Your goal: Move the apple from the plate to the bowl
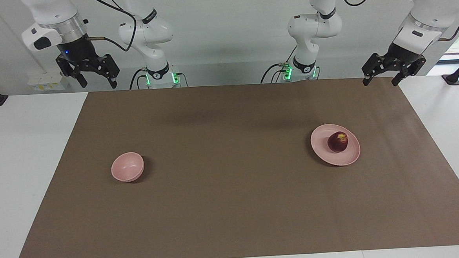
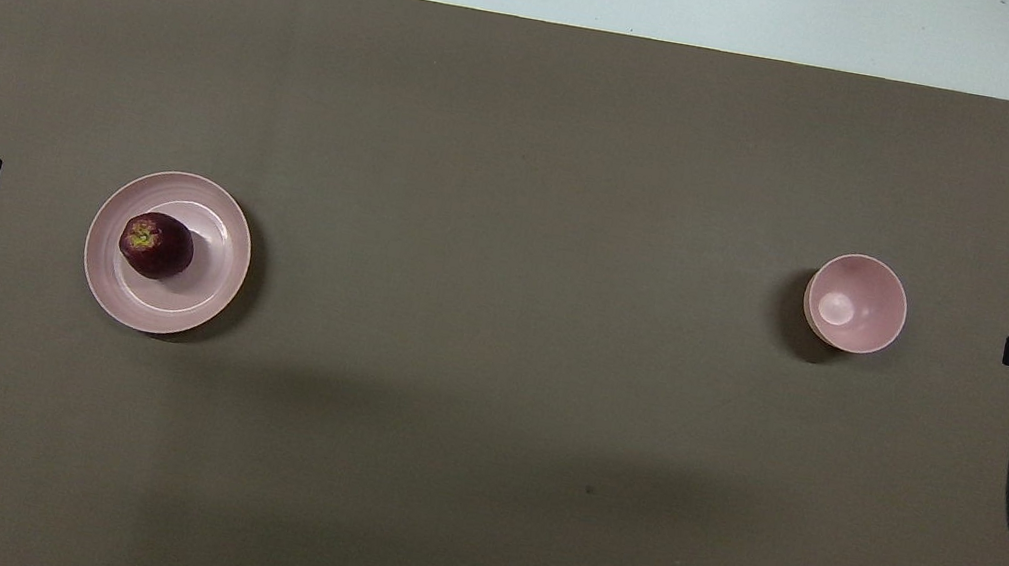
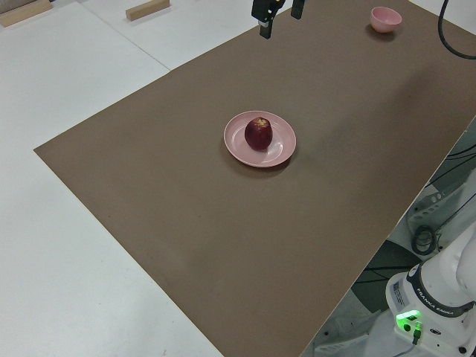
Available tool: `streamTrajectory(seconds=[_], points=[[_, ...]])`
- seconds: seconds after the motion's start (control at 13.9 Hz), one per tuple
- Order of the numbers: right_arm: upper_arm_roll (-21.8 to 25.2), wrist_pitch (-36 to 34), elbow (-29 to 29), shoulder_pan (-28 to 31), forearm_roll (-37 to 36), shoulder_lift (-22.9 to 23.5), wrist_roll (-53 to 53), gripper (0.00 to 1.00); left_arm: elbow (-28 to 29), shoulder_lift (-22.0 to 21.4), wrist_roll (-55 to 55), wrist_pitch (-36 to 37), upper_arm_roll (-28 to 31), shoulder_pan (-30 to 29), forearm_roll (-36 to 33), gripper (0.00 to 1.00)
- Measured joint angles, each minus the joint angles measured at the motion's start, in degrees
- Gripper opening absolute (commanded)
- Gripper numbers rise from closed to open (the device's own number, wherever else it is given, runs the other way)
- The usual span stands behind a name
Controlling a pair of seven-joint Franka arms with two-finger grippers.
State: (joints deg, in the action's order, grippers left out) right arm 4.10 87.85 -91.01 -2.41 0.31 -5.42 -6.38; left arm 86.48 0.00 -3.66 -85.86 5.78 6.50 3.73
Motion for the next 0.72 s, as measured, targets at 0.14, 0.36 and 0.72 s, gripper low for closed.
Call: streamTrajectory(seconds=[0.14, 0.36, 0.72], points=[[0.0, 0.0, 0.0, 0.0, 0.0, 0.0, 0.0, 1.0, 1.1, -0.6, 0.0, 0.0, 0.0, 0.0, 0.0, 1.0], [0.0, 0.0, 0.0, 0.0, 0.0, 0.0, 0.0, 1.0, 2.5, -1.6, 0.0, 0.1, 0.0, 0.0, 0.0, 1.0], [0.0, 0.0, 0.0, 0.0, 0.0, 0.0, 0.0, 1.0, 2.5, -1.8, 0.0, 0.1, 0.0, 0.0, 0.0, 1.0]])
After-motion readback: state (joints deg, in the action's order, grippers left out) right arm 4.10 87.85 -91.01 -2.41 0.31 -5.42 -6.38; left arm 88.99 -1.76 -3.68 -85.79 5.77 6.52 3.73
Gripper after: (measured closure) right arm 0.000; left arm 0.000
